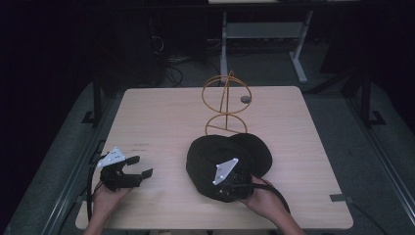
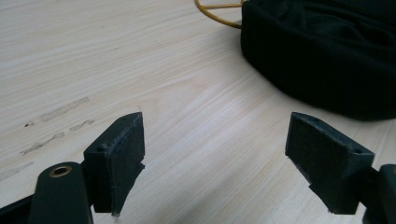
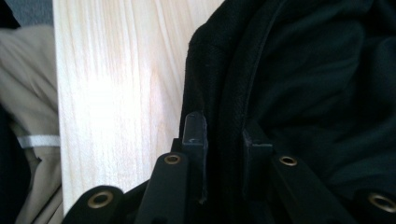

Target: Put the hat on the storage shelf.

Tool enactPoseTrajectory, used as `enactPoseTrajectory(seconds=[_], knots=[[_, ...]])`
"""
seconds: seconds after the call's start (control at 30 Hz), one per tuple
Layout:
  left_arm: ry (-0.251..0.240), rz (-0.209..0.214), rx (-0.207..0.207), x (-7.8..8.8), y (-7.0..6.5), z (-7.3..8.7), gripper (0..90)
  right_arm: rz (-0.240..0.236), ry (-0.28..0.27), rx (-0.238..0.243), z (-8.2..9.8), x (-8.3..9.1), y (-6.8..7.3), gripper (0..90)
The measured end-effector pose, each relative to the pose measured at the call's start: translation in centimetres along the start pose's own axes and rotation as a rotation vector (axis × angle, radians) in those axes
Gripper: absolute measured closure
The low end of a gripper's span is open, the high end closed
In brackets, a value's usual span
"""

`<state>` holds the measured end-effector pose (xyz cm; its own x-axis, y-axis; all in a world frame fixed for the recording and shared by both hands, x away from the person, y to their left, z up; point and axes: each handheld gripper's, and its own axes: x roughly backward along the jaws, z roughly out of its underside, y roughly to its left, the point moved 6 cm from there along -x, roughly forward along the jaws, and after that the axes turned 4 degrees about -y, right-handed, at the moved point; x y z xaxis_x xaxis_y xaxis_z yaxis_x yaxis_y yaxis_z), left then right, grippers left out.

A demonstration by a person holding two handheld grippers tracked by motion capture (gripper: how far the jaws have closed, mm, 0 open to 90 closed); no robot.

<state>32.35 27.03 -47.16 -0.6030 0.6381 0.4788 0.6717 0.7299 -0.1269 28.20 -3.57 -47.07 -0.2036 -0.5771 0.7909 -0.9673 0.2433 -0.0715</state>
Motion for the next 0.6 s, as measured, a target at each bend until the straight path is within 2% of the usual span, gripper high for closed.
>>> enactPoseTrajectory(seconds=[0.03, 0.3, 0.4, 0.6], knots=[[0.003, 0.000, -0.001, -0.1, -0.1, 0.0, 19.5, 0.012, -0.018, 0.001, -0.4, 0.6, -0.1, 75.4], [0.001, 0.037, -0.017, -0.7, -1.0, -0.3, 19.5, 0.012, -0.093, -0.012, -2.2, 3.3, -0.4, 73.7], [-0.011, 0.067, -0.024, -1.1, -1.7, -0.7, 19.5, 0.006, -0.128, -0.012, -3.2, 4.8, -0.7, 73.3], [-0.044, 0.117, -0.056, -1.7, -3.5, -1.7, 19.5, -0.009, -0.161, -0.011, -4.2, 5.7, -0.8, 73.3]])
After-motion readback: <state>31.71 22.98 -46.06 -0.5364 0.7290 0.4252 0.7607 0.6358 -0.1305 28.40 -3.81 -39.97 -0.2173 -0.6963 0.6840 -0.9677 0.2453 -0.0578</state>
